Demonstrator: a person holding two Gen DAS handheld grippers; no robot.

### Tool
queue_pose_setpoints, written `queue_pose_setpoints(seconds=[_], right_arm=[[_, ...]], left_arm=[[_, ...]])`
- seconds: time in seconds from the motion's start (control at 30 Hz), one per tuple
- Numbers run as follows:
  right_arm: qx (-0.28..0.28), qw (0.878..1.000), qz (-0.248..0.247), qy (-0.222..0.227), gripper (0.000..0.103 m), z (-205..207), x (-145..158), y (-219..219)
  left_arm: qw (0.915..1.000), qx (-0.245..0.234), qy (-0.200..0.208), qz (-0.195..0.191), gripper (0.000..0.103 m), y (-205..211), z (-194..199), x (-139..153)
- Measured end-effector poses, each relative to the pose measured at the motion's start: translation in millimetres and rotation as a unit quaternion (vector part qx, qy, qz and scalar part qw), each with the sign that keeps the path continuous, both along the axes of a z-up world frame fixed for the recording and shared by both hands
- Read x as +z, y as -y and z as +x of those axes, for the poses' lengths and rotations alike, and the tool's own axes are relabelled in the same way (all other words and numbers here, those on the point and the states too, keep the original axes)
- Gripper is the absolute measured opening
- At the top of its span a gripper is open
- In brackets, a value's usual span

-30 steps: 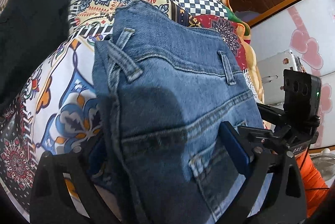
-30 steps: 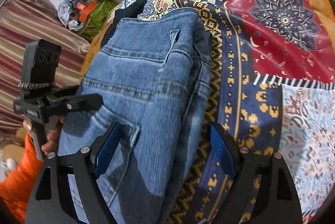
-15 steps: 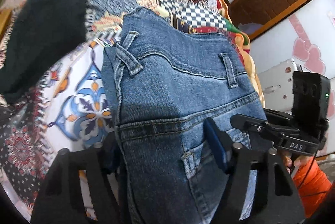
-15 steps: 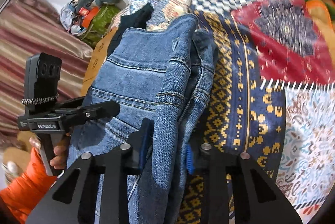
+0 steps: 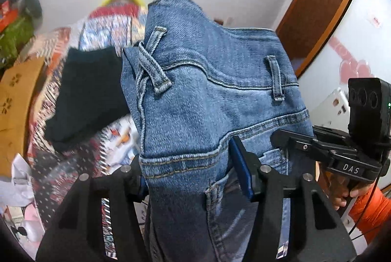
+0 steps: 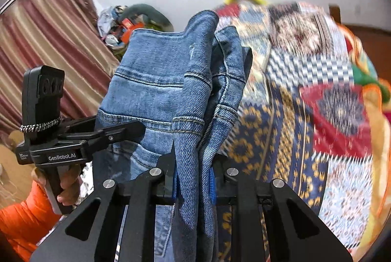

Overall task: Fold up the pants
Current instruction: 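Carry the held jeans upright with both grippers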

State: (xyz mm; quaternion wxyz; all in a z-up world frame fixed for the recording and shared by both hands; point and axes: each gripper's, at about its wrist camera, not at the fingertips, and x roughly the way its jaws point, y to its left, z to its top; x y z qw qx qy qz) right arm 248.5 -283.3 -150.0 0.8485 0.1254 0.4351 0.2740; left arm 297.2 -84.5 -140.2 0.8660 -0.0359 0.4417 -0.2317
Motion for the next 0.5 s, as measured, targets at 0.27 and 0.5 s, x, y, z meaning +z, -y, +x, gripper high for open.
queue_pose_setpoints(seconds=[0.27, 0.5], right_arm=[[0.024, 0.998, 0.006, 0.062, 0.016, 22.9, 37.8, -37.1], [0.050, 0.996, 0.005, 0.079, 0.016, 69.7, 45.4, -86.6]], left_arm=[[0.9955, 0.054, 0.074, -0.025, 0.056, -44.2, 11.7, 45.2], [0.9890, 0.106, 0.097, -0.036, 0.056, -98.4, 46.0, 48.8]])
